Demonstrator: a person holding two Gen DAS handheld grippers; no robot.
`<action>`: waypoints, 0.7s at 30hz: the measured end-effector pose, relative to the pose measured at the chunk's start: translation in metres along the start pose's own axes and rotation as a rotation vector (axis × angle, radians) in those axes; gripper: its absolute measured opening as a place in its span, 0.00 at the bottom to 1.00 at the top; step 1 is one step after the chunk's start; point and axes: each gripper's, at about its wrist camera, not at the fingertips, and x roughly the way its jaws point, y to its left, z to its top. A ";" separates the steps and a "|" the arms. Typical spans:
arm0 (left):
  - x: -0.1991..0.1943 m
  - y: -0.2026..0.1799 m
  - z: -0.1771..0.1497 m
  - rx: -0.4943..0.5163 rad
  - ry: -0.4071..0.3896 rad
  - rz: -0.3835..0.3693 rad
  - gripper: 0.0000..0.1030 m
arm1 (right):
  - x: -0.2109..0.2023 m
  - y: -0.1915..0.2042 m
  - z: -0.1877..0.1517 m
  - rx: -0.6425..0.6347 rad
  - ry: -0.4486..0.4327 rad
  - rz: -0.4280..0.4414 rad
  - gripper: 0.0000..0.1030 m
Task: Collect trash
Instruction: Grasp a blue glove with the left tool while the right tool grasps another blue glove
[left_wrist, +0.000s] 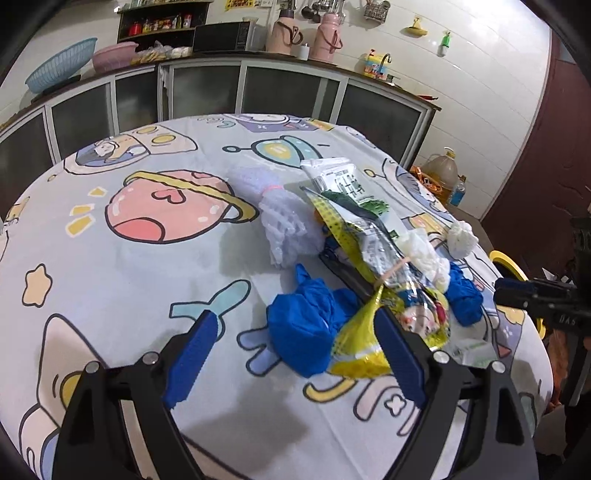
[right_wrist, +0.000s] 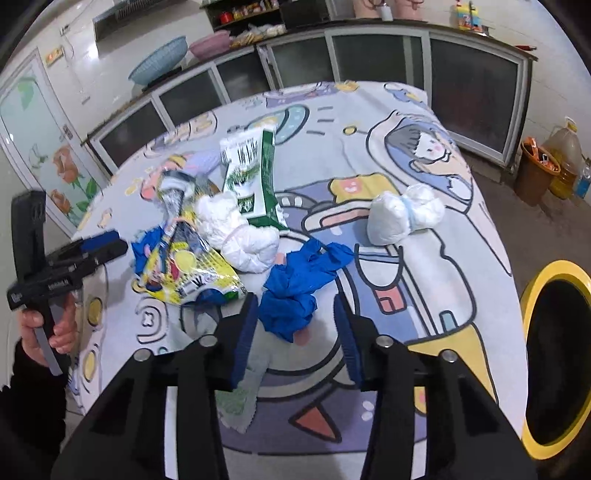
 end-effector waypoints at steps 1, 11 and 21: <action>0.002 0.000 0.001 0.003 0.007 0.001 0.80 | 0.004 0.001 0.001 -0.003 0.007 0.001 0.38; 0.023 0.005 0.006 -0.020 0.062 0.003 0.80 | 0.026 -0.003 0.007 0.010 0.064 0.042 0.38; 0.050 0.000 0.008 -0.018 0.119 -0.004 0.56 | 0.049 -0.005 0.013 0.006 0.118 0.032 0.38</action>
